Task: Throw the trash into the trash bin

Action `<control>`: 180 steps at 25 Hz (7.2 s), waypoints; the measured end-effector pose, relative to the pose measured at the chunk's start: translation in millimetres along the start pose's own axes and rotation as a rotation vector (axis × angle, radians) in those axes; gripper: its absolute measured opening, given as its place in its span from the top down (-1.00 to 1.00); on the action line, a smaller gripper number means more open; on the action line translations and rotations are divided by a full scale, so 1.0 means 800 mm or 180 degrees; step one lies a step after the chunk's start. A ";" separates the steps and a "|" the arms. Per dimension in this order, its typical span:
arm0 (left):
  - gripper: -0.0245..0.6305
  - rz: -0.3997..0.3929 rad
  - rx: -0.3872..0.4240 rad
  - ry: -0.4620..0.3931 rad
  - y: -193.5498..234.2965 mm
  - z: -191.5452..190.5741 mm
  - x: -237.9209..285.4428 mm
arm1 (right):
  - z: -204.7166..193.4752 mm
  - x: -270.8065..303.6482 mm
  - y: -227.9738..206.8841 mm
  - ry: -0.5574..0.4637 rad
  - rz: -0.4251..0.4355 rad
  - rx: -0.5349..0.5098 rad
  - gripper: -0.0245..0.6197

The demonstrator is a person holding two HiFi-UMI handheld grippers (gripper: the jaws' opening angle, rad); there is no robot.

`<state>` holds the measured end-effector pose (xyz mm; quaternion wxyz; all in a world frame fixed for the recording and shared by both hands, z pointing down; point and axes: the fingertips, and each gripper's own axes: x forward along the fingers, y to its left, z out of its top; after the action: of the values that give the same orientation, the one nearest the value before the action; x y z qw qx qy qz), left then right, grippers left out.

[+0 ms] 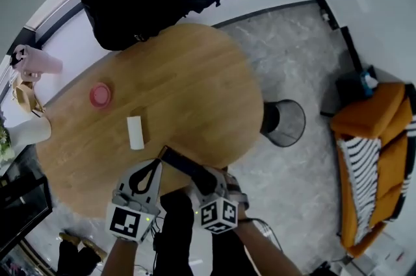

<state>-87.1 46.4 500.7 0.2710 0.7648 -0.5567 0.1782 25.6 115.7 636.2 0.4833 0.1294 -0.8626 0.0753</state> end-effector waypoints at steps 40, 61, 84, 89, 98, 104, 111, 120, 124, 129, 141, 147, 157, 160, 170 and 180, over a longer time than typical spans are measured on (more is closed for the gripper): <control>0.93 -0.0995 0.0664 0.0263 -0.193 0.032 0.270 | -0.428 0.008 -0.367 0.1097 -0.1030 0.3183 0.33; 0.93 -0.0829 0.0428 0.0331 -0.138 0.017 0.258 | -0.435 0.037 -0.386 0.1163 -0.1071 0.3198 0.53; 0.93 -0.0214 0.0073 -0.0073 -0.045 0.052 0.053 | -0.053 -0.119 -0.275 -0.0717 -0.1041 0.2113 0.92; 0.93 -0.0017 -0.0043 -0.0139 -0.015 0.044 0.005 | 0.026 -0.119 -0.238 -0.0927 -0.0911 0.1790 0.92; 0.93 0.0297 -0.0228 -0.0183 0.042 0.015 -0.071 | 0.131 -0.081 -0.152 -0.0999 -0.0504 0.1427 0.92; 0.93 0.0513 -0.0415 -0.0202 0.092 -0.021 -0.121 | 0.189 -0.026 -0.077 -0.0884 -0.0107 0.1116 0.75; 0.93 0.0735 -0.0505 -0.0225 0.126 -0.067 -0.167 | 0.223 0.028 -0.017 -0.0679 0.0152 0.1075 0.41; 0.93 0.0807 -0.0729 -0.0251 0.161 -0.108 -0.217 | 0.210 0.128 -0.007 -0.0104 -0.0108 0.1602 0.23; 0.93 0.0783 -0.0786 -0.0220 0.174 -0.130 -0.232 | 0.197 0.152 0.006 0.0179 -0.0172 0.1639 0.23; 0.93 0.0687 -0.0708 -0.0156 0.178 -0.145 -0.227 | 0.197 0.155 0.025 0.0347 -0.0112 0.1616 0.33; 0.93 0.0616 -0.0400 -0.0040 0.117 -0.110 -0.150 | 0.144 0.088 -0.025 -0.0090 0.0076 0.1688 0.57; 0.93 0.0537 -0.0347 0.0032 0.052 -0.077 -0.089 | 0.080 0.032 -0.103 -0.0200 -0.0024 0.1884 0.57; 0.93 0.0111 -0.0089 0.0120 -0.069 -0.023 0.052 | -0.048 -0.055 -0.242 -0.0342 -0.0373 0.2343 0.63; 0.93 -0.0038 -0.0016 0.0155 -0.103 -0.009 0.093 | -0.091 -0.074 -0.280 -0.0361 -0.0499 0.2540 0.65; 0.93 -0.0430 0.0156 0.0294 -0.222 0.011 0.217 | -0.252 -0.115 -0.387 -0.0265 -0.0831 0.3071 0.68; 0.93 -0.0672 0.0300 0.0329 -0.303 0.005 0.335 | -0.388 -0.053 -0.443 0.0081 -0.0889 0.3201 0.70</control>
<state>227.3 -102.0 598.8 0.2803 0.8208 -0.4494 0.2138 404.2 -136.9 763.3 0.3774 0.4584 -0.6884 0.4167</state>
